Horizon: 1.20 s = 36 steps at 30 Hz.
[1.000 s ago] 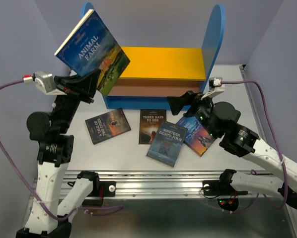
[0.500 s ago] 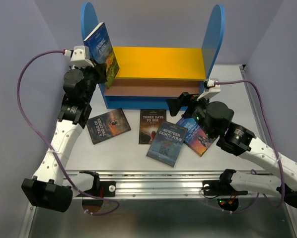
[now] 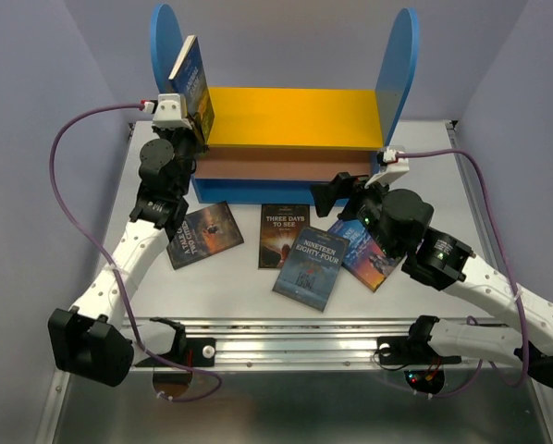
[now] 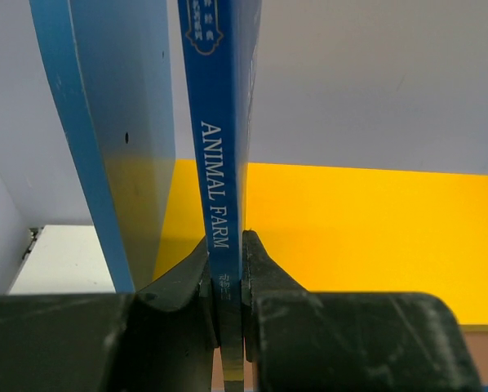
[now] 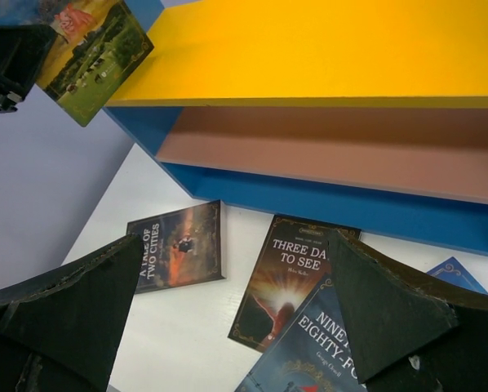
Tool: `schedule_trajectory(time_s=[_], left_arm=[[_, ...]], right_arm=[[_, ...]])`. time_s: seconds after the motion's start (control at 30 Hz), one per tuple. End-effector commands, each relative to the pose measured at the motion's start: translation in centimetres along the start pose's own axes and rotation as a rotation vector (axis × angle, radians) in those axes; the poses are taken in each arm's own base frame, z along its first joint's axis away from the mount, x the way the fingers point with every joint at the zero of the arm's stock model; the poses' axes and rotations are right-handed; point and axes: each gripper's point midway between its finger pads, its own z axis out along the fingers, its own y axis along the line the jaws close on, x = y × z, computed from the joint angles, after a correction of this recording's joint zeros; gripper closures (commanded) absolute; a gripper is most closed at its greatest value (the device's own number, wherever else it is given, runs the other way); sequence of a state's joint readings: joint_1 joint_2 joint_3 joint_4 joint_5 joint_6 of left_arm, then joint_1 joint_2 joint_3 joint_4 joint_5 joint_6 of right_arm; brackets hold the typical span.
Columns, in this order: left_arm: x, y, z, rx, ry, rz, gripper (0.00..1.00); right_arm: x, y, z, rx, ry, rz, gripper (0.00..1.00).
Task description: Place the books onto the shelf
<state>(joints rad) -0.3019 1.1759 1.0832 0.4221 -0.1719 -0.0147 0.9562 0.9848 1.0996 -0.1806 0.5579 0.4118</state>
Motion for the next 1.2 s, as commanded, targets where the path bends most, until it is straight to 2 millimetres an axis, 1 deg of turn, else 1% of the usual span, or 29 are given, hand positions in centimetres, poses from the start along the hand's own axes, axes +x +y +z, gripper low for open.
schedule_trajectory(time_s=[0.0, 0.13, 0.2, 0.23, 0.3, 0.33, 0.57, 0.73, 0.8, 0.87, 0.9, 0.93, 1.0, 1.03, 1.1, 1.17], left_arm=[[-6.5, 0.3, 0.4, -0.024, -0.279, 0.006, 1.00], [-5.4, -0.2, 1.9, -0.012, -0.257, 0.005, 1.00], [-5.1, 0.1, 2.2, -0.029, -0.255, 0.005, 1.00], [-4.5, 0.1, 2.6, -0.033, -0.242, 0.012, 1.00], [-4.2, 0.4, 2.9, -0.052, -0.240, 0.026, 1.00], [-3.6, 0.6, 3.3, -0.062, -0.230, 0.031, 1.00], [-3.1, 1.9, 4.3, -0.134, -0.229, 0.044, 1.00], [-3.1, 2.9, 4.1, -0.179, -0.225, 0.011, 1.00], [-3.2, 3.6, 4.0, -0.203, -0.231, 0.015, 0.97], [-2.8, 3.8, 4.6, -0.197, -0.220, 0.035, 0.98], [-2.6, 3.9, 4.8, -0.190, -0.214, 0.040, 1.00], [-2.5, 4.3, 5.0, -0.193, -0.212, 0.043, 1.00], [-2.1, 4.3, 5.4, -0.183, -0.204, 0.038, 1.00], [-1.5, 4.4, 5.7, -0.183, -0.188, 0.044, 1.00], [-1.3, 4.1, 6.0, -0.169, -0.178, 0.052, 0.94], [-0.9, 4.3, 6.1, -0.175, -0.169, 0.052, 0.86]], right_arm=[[-1.0, -0.3, 0.1, 0.020, -0.033, -0.022, 0.00], [-1.1, -0.1, 0.0, 0.007, -0.031, -0.029, 0.00], [-1.1, -0.1, 0.0, 0.007, -0.031, -0.032, 0.00], [-1.1, -0.2, 0.0, 0.012, -0.032, -0.037, 0.00], [-1.0, -0.3, 0.1, 0.016, -0.032, -0.043, 0.00], [-0.9, -0.3, 0.2, 0.017, -0.030, -0.049, 0.00], [-0.9, -0.4, 0.4, 0.027, -0.029, -0.059, 0.00], [-0.9, -0.4, 0.4, 0.032, -0.030, -0.066, 0.00], [-0.8, -0.5, 0.5, 0.034, -0.028, -0.074, 0.00], [-0.8, -0.4, 0.6, 0.030, -0.026, -0.077, 0.00], [-0.7, -0.3, 0.6, 0.025, -0.022, -0.078, 0.00], [-0.6, -0.2, 0.6, 0.022, -0.019, -0.079, 0.00], [-0.6, -0.1, 0.6, 0.017, -0.017, -0.078, 0.00], [-0.6, -0.2, 0.6, 0.020, -0.018, -0.078, 0.00], [-0.8, -0.2, 0.6, 0.023, -0.023, -0.075, 0.00], [-0.8, -0.2, 0.6, 0.022, -0.025, -0.084, 0.00]])
